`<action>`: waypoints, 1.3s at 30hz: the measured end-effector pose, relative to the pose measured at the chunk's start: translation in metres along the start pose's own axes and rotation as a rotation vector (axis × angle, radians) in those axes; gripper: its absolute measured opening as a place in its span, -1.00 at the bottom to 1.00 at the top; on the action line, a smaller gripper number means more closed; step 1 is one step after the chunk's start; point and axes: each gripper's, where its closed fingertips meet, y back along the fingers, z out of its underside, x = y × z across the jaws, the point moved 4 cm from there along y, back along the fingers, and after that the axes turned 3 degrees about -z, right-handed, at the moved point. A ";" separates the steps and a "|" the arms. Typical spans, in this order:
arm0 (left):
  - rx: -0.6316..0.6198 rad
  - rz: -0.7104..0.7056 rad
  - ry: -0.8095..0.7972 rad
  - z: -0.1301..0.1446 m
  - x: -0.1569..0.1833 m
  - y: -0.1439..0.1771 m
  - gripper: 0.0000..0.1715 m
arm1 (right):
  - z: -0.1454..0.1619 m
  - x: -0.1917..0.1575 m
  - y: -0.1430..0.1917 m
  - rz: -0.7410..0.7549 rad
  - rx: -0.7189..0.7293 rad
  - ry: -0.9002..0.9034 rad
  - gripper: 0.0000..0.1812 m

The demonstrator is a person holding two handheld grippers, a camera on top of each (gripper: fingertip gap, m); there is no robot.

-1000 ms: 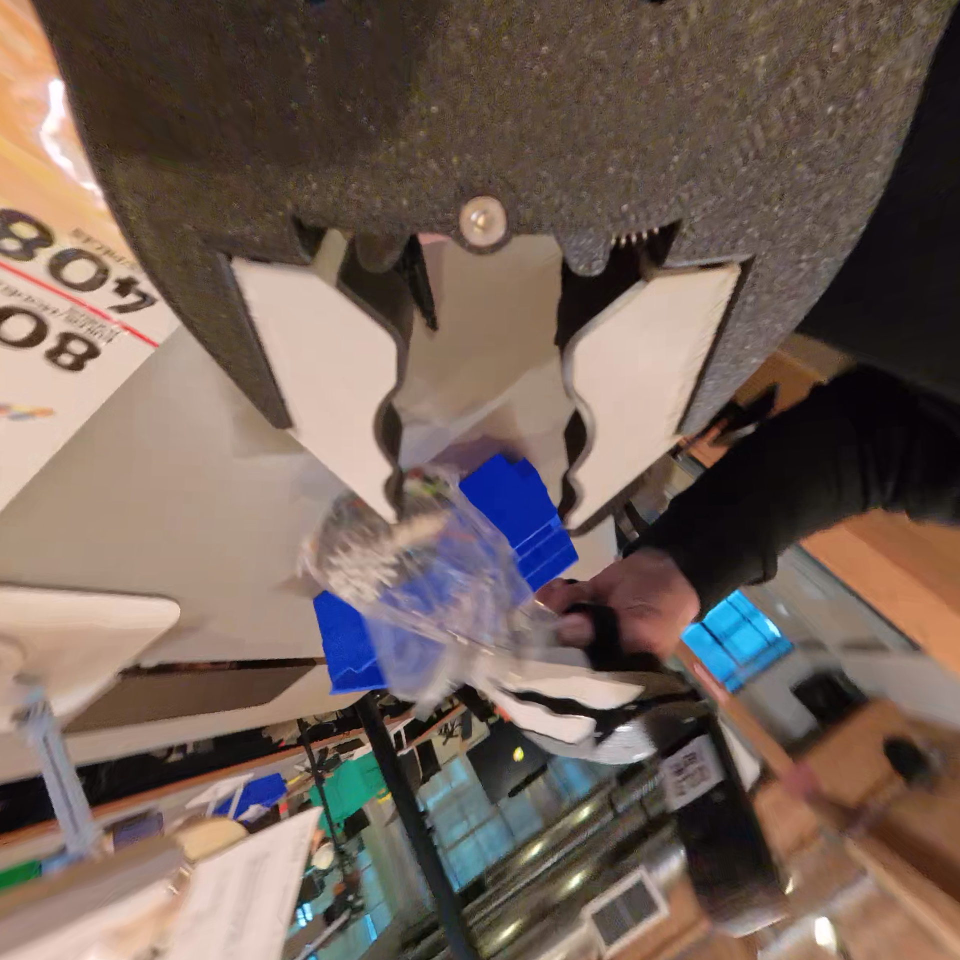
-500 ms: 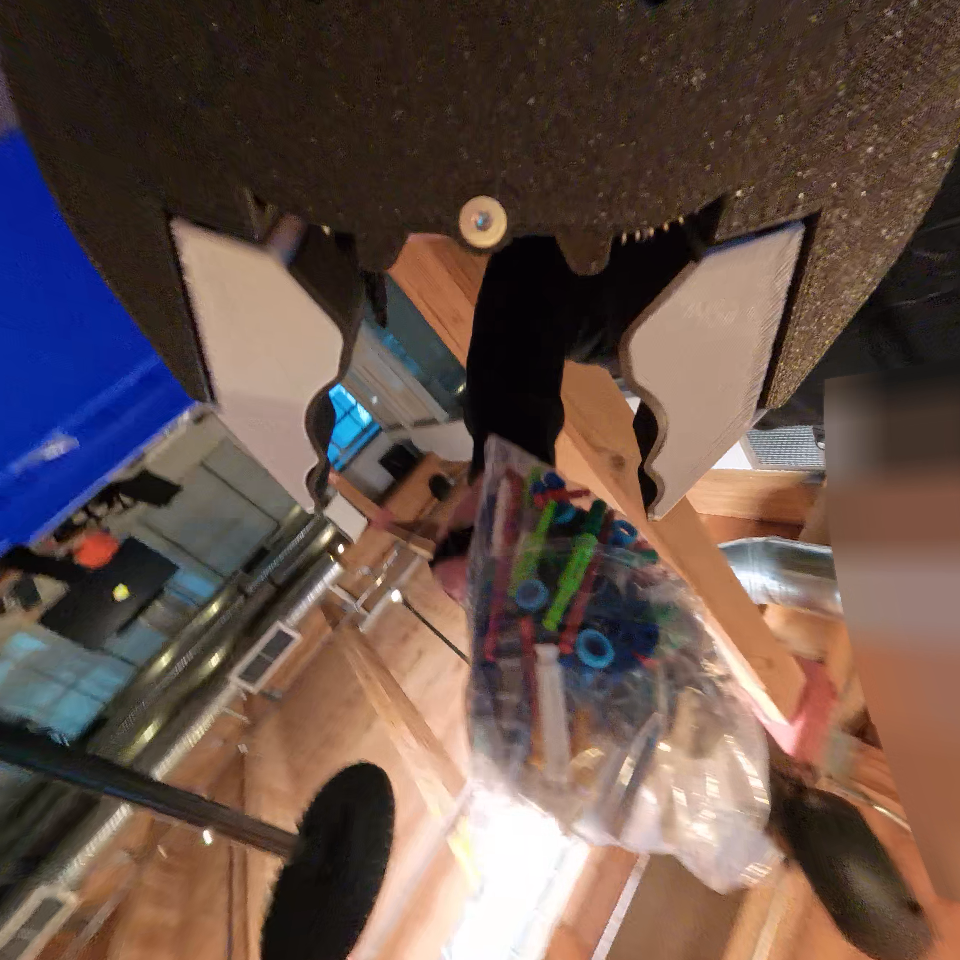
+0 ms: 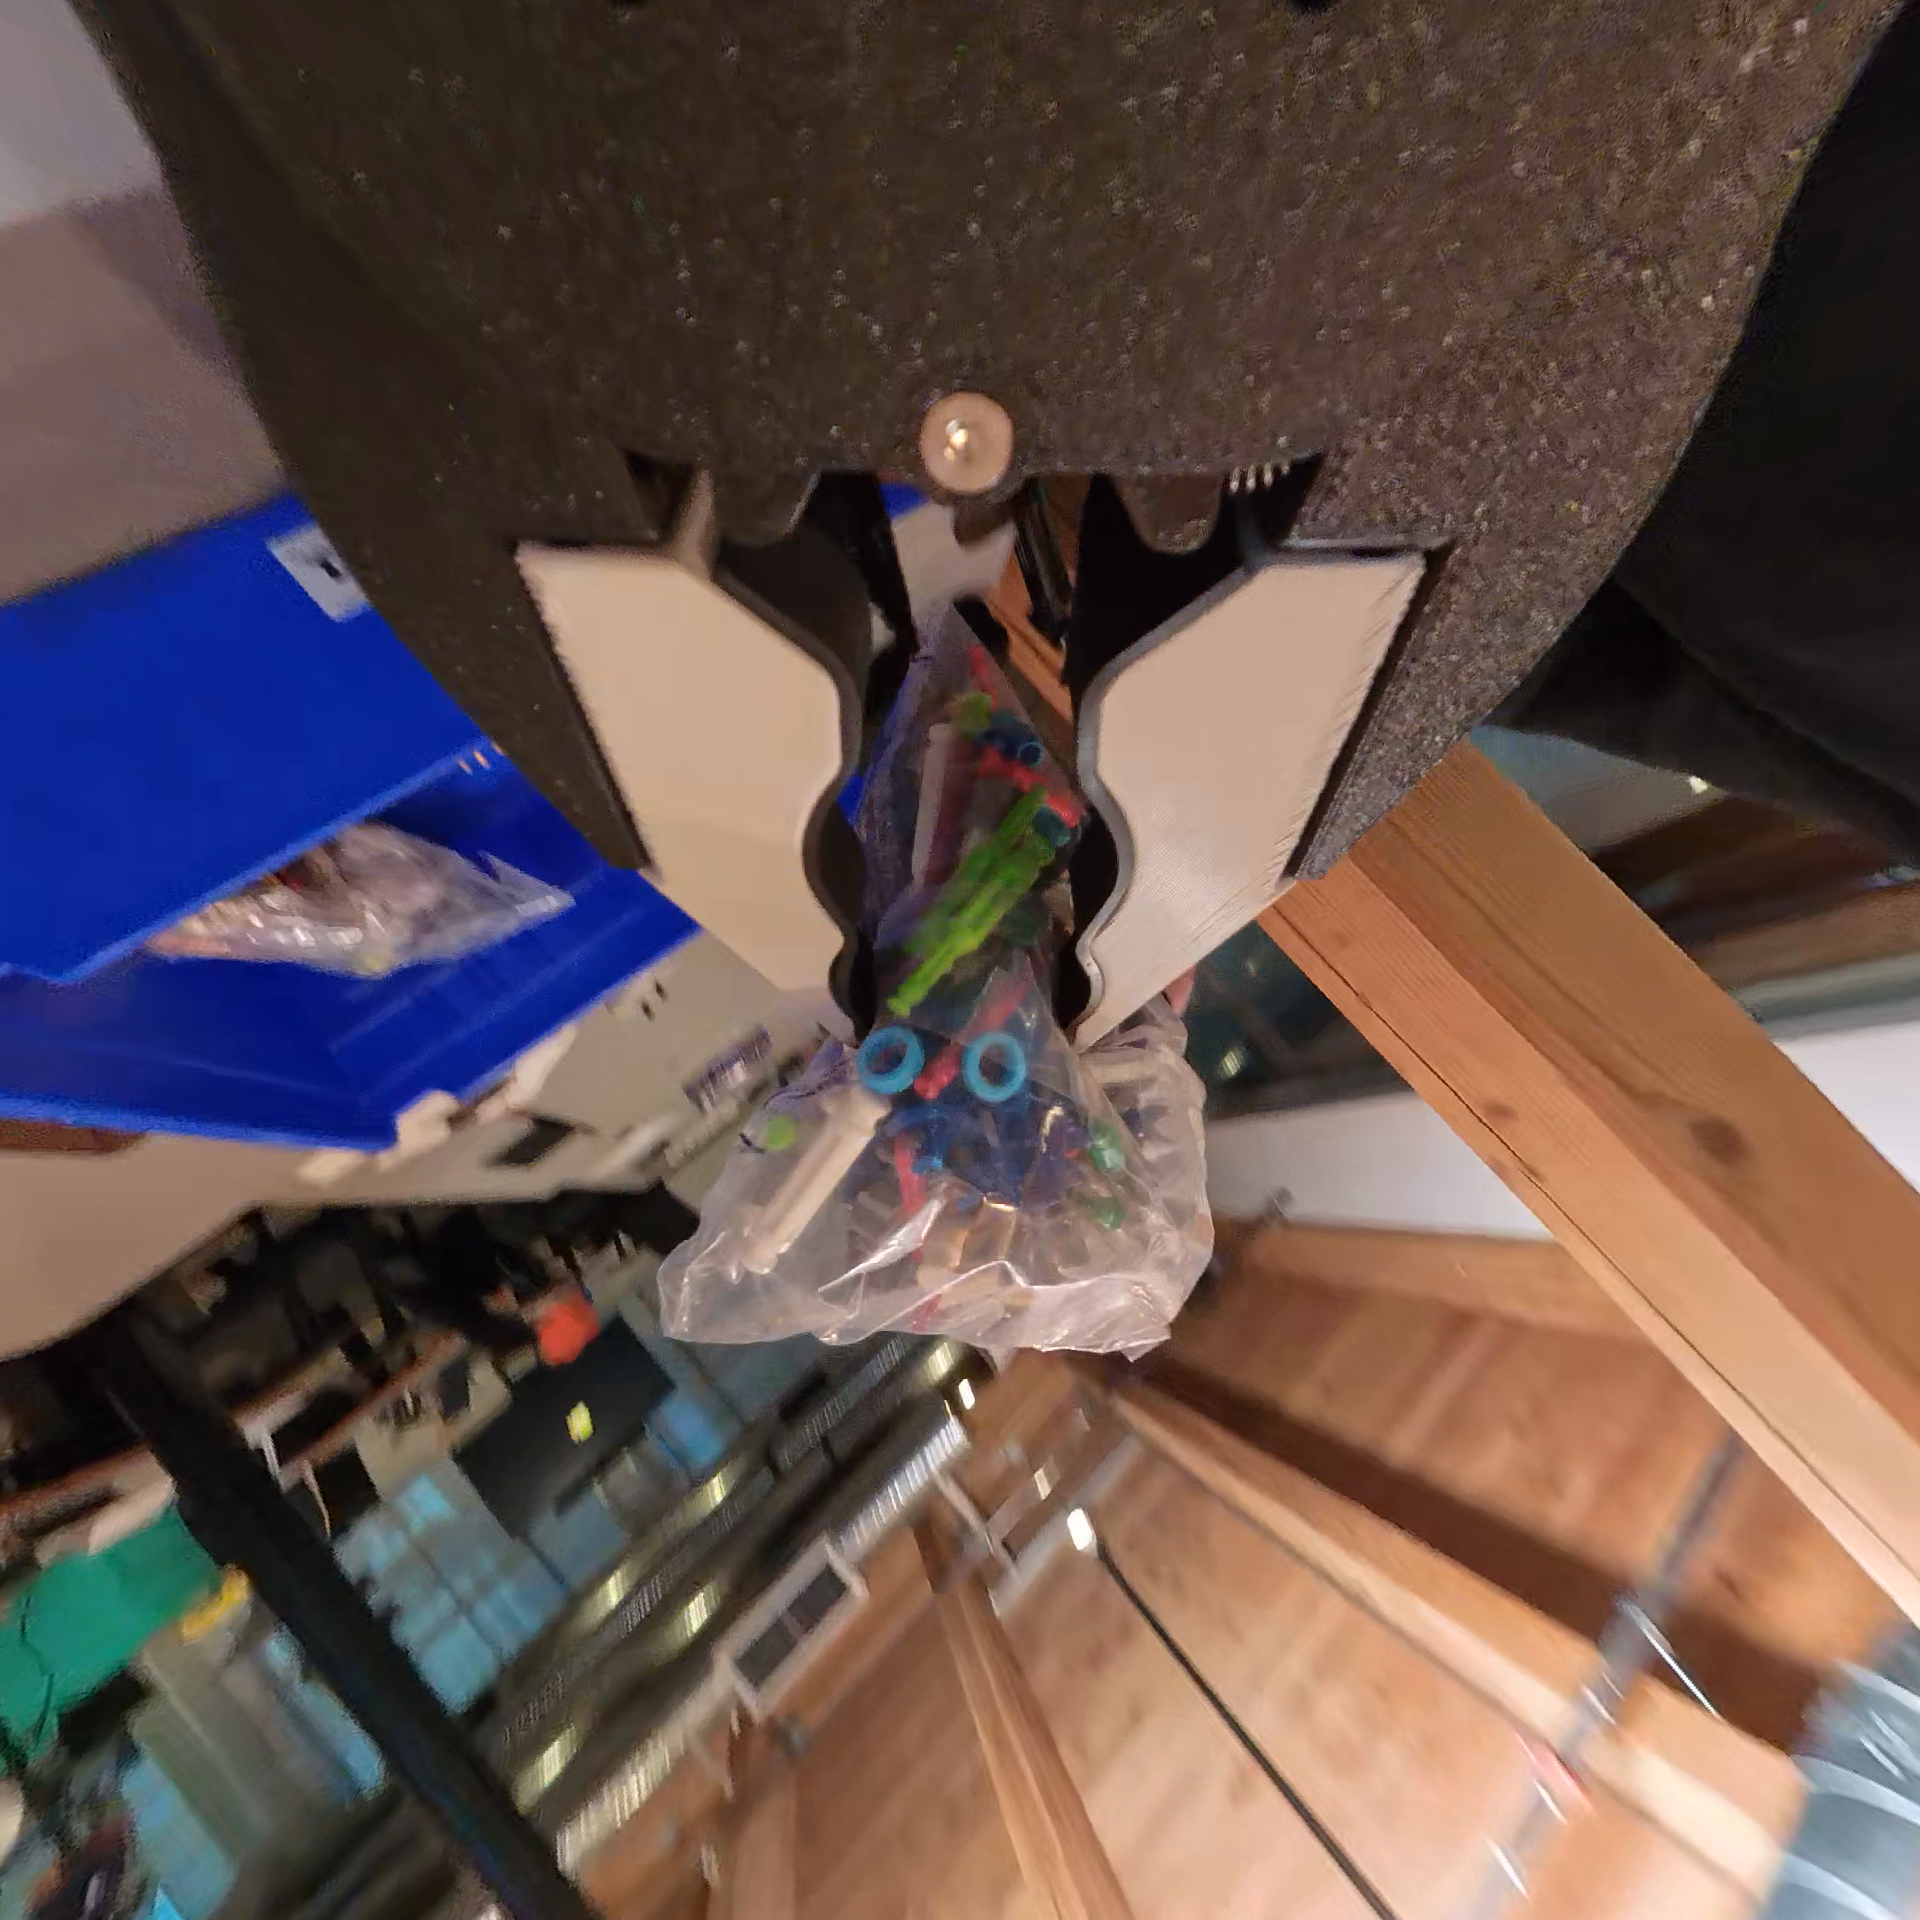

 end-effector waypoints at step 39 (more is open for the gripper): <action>-0.546 -0.320 -0.333 0.080 -0.083 0.046 -1.00 | 0.030 0.045 -0.080 0.169 -0.884 0.563 -0.85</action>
